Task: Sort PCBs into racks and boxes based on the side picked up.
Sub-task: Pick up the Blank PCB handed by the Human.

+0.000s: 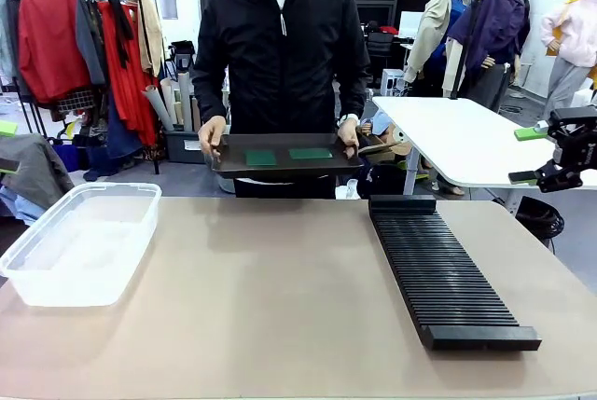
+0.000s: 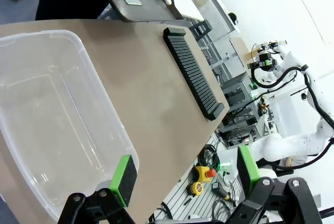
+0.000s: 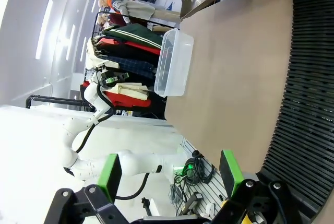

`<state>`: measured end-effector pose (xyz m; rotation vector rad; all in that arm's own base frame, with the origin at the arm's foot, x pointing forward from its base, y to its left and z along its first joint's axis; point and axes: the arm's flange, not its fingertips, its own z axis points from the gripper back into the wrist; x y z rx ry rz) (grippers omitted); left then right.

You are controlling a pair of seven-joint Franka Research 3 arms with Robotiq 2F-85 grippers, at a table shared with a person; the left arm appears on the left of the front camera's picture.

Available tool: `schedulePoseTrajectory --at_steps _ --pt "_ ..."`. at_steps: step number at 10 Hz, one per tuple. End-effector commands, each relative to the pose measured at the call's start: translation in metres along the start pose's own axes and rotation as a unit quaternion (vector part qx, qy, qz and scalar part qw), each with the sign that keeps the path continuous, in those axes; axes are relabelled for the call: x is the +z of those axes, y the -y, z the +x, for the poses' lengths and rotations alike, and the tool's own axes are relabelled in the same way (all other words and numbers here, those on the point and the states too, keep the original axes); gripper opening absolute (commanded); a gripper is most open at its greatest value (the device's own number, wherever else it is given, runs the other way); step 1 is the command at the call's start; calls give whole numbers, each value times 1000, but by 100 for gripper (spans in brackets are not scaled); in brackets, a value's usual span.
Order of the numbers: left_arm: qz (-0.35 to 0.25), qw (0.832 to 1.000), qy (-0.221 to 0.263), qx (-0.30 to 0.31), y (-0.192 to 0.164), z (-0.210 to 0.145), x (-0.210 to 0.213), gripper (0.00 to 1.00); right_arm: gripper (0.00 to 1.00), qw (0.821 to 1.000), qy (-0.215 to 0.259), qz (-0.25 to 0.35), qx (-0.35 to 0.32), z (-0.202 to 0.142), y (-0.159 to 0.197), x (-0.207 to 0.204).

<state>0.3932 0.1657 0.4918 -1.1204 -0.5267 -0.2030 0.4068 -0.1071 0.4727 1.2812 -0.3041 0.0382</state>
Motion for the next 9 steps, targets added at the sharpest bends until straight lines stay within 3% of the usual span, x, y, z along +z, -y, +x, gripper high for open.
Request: schedulePoseTrajectory --at_steps 1,9 --pt "4 1000 2 1 1 0 0 100 100 1000 3 -5 2 1 -3 -1" --pt "4 1000 2 1 1 0 0 100 100 1000 3 -5 2 1 -3 -1"
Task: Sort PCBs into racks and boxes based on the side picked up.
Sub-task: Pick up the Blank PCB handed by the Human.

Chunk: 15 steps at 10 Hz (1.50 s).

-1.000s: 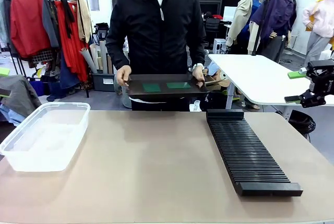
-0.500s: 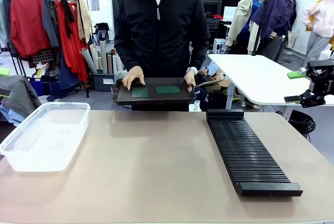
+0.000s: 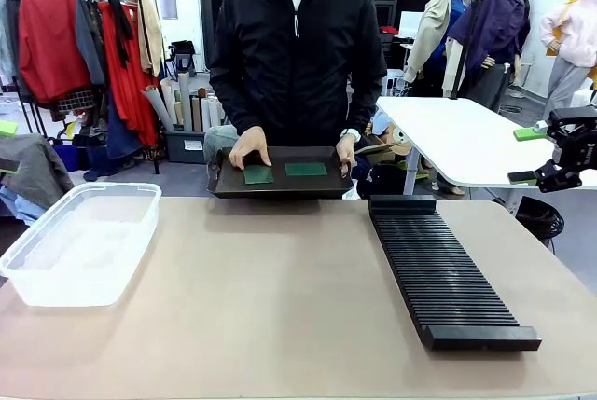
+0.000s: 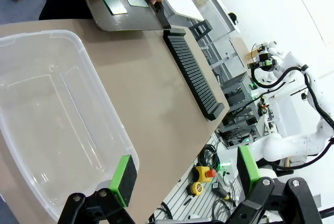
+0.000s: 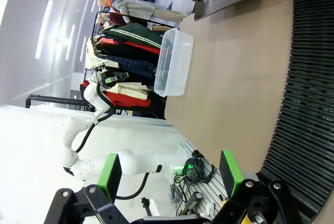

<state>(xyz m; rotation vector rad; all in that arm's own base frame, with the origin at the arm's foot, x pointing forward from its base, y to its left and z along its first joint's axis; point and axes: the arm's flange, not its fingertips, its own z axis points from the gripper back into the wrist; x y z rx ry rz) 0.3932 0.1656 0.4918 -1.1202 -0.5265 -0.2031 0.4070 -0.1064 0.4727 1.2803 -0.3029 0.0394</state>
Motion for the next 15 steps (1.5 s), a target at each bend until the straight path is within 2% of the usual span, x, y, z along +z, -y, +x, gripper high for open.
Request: schedulePoseTrajectory --at_steps 1,13,15 --pt "4 1000 2 1 1 0 0 100 100 1000 4 -4 2 1 -3 0" --pt "4 1000 2 1 1 0 0 100 100 1000 4 -4 2 1 -3 0" --pt "-16 1000 1 4 -2 5 -10 100 100 1000 4 -4 2 1 -3 0"
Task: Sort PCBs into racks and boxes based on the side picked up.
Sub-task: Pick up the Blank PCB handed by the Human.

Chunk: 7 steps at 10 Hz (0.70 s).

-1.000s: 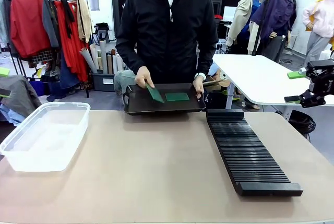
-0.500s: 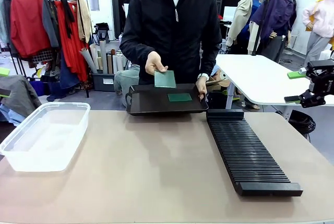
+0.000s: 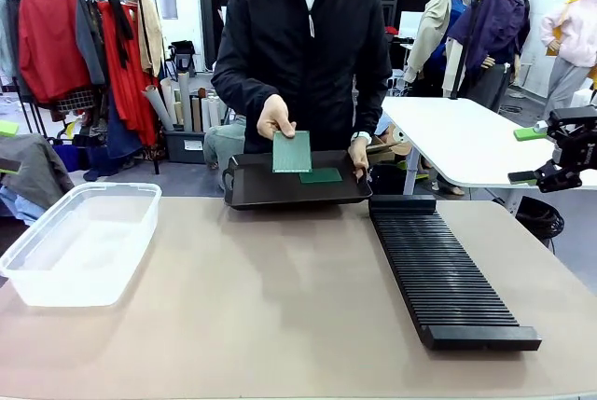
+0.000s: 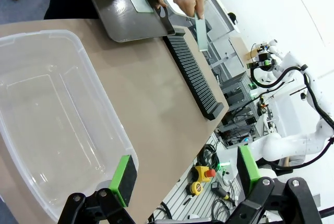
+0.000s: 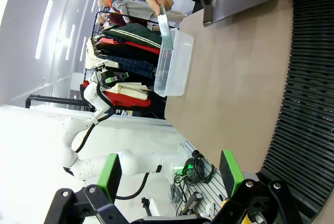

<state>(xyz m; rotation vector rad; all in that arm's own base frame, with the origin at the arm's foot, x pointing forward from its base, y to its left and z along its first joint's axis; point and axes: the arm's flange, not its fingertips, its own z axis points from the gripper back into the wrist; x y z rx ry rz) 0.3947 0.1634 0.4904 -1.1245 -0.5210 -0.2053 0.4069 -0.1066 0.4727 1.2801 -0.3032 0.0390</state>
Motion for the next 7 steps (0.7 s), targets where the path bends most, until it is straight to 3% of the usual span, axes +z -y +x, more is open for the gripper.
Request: schedulePoseTrajectory --at_steps 1,7 --pt "-39 999 13 15 -3 9 -17 100 100 1000 4 -4 2 1 -3 0" --pt "-91 995 -13 42 9 23 -101 100 100 1000 4 -4 2 1 -3 0"
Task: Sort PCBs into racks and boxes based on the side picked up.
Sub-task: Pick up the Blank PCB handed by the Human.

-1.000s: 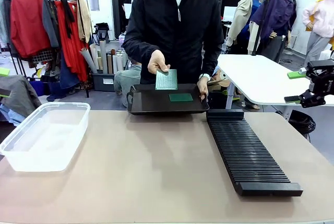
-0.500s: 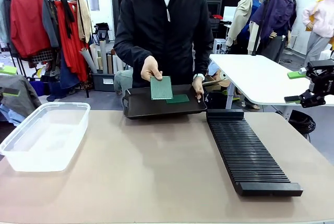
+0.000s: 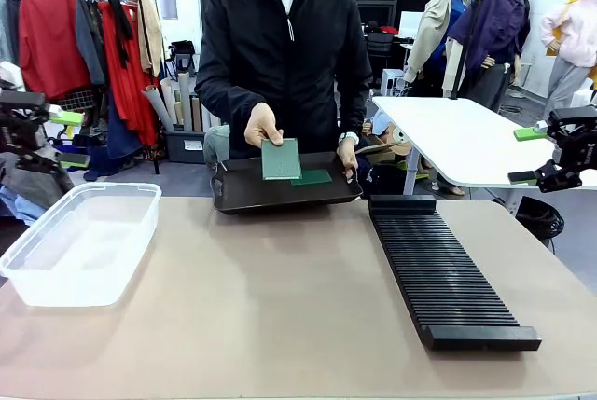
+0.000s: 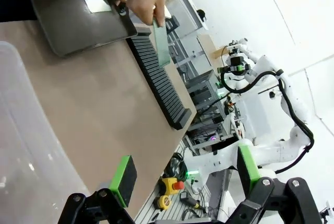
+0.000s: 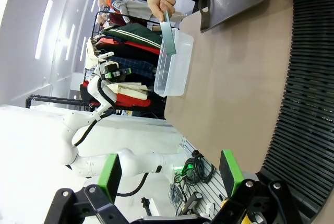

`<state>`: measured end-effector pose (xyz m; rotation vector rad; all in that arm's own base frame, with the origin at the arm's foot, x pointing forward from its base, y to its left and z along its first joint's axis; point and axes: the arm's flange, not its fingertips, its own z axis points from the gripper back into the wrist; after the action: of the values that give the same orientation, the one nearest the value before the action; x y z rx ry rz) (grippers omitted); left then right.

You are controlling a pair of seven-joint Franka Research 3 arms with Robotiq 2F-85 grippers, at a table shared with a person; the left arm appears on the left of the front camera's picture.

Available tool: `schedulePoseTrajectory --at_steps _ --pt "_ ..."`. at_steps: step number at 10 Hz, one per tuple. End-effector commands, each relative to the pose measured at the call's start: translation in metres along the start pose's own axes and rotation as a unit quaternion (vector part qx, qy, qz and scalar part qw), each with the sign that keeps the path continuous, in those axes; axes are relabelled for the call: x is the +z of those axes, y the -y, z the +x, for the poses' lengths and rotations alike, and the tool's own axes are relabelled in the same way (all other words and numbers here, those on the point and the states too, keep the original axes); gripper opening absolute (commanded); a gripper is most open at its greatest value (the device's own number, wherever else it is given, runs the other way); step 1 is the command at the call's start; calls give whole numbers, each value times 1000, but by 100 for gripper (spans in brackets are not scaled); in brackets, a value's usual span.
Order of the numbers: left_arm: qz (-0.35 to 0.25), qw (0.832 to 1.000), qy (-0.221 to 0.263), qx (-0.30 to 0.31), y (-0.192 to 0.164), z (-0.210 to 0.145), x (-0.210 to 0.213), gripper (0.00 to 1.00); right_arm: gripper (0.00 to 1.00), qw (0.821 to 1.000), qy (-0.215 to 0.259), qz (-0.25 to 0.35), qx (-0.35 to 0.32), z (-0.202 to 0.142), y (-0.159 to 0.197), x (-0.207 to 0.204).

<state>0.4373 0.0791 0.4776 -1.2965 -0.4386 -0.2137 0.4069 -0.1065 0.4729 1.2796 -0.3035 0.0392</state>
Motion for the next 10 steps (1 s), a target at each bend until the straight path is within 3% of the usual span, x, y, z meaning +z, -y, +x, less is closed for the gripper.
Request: schedulePoseTrajectory --at_steps 1,6,10 --pt "-17 1000 8 4 2 3 -21 100 100 1000 4 -4 2 1 -3 0" --pt "-41 999 -4 -23 1 10 -105 100 100 1000 4 -4 2 1 -3 0" --pt "-58 997 -6 -55 -20 7 -163 100 100 1000 4 -4 2 1 -3 0"
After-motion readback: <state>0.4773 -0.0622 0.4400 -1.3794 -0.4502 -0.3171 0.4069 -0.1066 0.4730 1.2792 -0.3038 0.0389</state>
